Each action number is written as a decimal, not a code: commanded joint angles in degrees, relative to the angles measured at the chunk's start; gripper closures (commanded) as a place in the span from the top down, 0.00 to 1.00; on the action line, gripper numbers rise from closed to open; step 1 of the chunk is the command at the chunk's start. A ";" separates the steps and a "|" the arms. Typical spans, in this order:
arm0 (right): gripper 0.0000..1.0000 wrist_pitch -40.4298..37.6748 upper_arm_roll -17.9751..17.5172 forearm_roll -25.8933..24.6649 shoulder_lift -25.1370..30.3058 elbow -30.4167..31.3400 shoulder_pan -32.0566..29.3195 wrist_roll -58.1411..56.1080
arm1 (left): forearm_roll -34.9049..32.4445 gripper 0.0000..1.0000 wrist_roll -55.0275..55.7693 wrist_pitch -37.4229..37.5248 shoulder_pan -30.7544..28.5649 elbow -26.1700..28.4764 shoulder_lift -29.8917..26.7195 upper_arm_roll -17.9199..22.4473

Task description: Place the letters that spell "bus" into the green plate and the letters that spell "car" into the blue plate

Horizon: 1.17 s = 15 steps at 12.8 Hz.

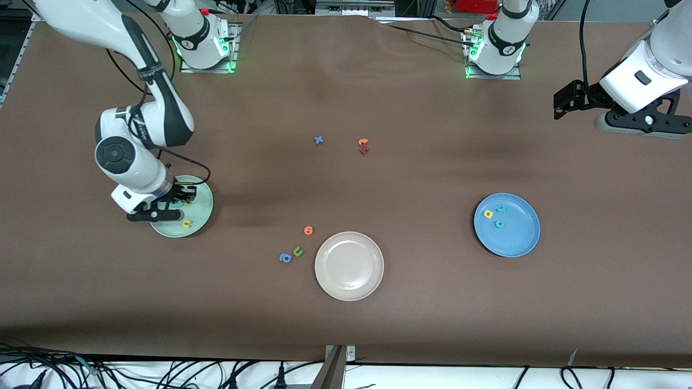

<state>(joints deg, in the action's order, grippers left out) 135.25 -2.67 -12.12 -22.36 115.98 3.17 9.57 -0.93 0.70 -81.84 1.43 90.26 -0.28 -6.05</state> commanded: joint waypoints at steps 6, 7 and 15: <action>1.00 4.76 1.18 -0.28 -2.26 1.44 -0.62 -1.92 | 1.63 1.00 -0.53 1.68 0.06 -0.78 -0.52 -0.10; 1.00 4.67 1.18 -0.28 -1.30 1.44 -0.53 -1.75 | 1.63 1.00 -0.53 1.77 0.06 -0.78 -0.52 -0.10; 1.00 -20.59 -3.48 12.34 11.72 -9.77 -0.44 -2.27 | 1.63 1.00 -0.61 1.77 0.06 -0.78 -0.52 -0.10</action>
<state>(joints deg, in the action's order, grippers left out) 122.50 -5.78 -5.63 -11.70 111.59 3.22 8.27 -0.93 0.71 -81.00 1.65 90.06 -0.33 -6.18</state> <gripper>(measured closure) 0.000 0.000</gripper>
